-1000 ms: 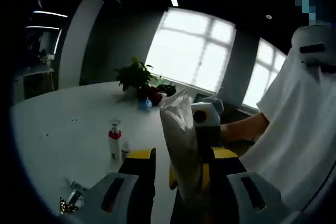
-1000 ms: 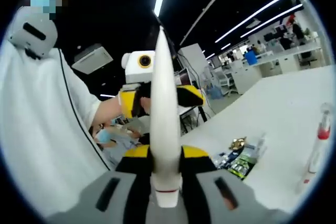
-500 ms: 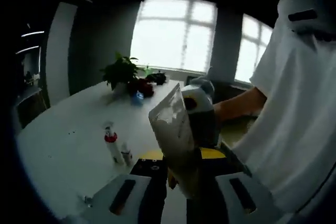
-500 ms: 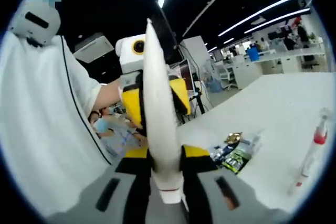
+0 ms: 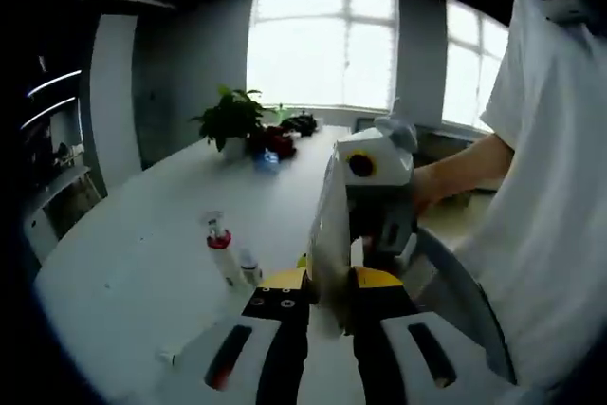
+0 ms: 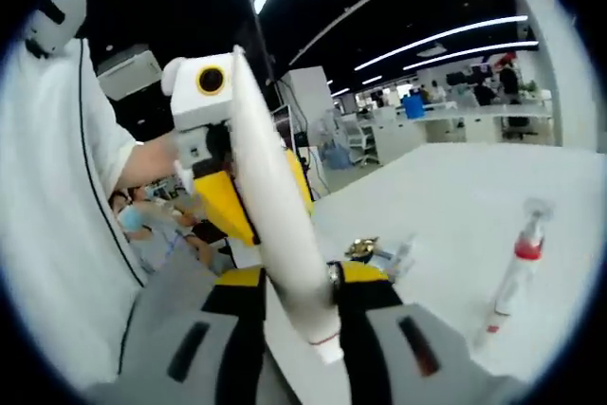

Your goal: Arrange the skincare products in the storage area until every visible bottle or jar stands upright without overlapping.

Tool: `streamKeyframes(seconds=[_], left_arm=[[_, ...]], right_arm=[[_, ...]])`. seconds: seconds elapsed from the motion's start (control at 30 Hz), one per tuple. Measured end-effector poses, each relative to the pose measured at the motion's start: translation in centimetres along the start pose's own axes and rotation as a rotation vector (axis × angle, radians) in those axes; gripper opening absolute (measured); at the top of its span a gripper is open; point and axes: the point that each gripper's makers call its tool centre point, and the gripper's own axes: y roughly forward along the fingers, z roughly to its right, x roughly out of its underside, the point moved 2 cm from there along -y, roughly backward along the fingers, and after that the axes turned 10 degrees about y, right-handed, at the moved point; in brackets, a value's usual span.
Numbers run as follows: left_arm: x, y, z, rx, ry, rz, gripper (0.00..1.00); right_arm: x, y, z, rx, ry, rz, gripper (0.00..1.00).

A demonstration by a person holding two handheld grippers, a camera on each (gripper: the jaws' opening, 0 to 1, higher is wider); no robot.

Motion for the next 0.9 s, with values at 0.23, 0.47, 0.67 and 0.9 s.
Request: streamKeyframes(seconds=[0.23, 0.47, 0.67, 0.9], left_arm=[[1.1, 1.4, -1.2, -0.008, 0.004, -0.028, 0.12], [3.0, 3.0, -2.0, 0.007, 0.04, -0.087, 0.12], [5.2, 4.7, -2.7, 0.016, 0.047, -0.123, 0.12], [7.2, 5.8, -4.3, -0.03, 0.03, -0.156, 0.13]], right_arm=[[0.5, -0.5, 1.7, 0.12, 0.0, 0.035, 0.53], [1.1, -1.9, 3.4, 0.258, 0.002, 0.068, 0.87], [1.8, -3.9, 5.1, 0.4, -0.005, 0.069, 1.0], [2.4, -8.4, 8.1, 0.675, 0.027, 0.115, 1.0]])
